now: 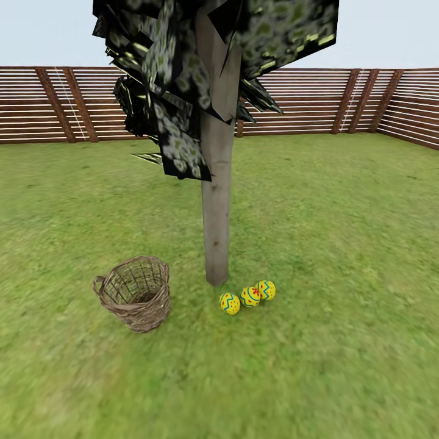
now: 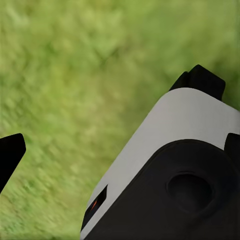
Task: Take the three Easter eggs out of the wicker basket on the lawn in the garden, then place them on the lawn next to a single tree (choose any tree) so that all three eggs are next to the same tree and none are left in the basket.
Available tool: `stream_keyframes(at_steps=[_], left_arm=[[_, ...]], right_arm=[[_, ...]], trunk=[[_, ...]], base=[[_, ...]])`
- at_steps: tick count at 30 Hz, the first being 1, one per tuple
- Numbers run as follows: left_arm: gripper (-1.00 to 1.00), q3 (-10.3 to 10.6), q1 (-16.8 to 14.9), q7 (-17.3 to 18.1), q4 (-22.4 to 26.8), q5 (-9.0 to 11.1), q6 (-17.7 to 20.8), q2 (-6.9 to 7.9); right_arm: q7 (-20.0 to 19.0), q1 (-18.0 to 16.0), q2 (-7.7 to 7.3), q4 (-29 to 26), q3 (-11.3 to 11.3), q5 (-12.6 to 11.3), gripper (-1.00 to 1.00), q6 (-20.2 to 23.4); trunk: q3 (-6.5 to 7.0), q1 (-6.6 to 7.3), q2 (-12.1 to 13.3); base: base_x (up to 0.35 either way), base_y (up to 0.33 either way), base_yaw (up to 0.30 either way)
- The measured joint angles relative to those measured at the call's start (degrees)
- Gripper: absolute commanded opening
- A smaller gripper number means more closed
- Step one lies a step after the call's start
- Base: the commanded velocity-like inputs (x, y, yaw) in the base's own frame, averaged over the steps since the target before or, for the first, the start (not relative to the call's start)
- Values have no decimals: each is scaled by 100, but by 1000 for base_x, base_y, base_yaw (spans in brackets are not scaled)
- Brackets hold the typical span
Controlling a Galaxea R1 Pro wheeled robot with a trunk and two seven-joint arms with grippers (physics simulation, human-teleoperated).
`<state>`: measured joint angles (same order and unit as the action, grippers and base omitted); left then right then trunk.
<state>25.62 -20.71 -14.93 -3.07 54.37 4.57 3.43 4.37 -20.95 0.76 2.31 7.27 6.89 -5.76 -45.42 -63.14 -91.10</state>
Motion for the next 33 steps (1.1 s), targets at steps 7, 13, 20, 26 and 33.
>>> stream_keyframes(at_steps=[7,13,20,26,33], left_arm=[[100,0,0,-2,0,0,0,0],[100,0,0,1,0,0,0,0],[100,0,0,1,0,0,0,0],[100,0,0,2,0,0,0,0],[100,0,0,0,0,0,1,0]], right_arm=[[0,3,0,0,0,1,100,1],[0,3,0,0,0,1,100,-1],[0,3,0,0,0,1,100,-1],[0,3,0,0,0,1,100,-1],[0,3,0,0,0,1,100,-1]], trunk=[[0,0,0],[0,0,0],[0,0,0],[0,0,0],[0,0,0]], base=[[0,0,0],[0,0,0],[0,0,0],[0,0,0],[0,0,0]])
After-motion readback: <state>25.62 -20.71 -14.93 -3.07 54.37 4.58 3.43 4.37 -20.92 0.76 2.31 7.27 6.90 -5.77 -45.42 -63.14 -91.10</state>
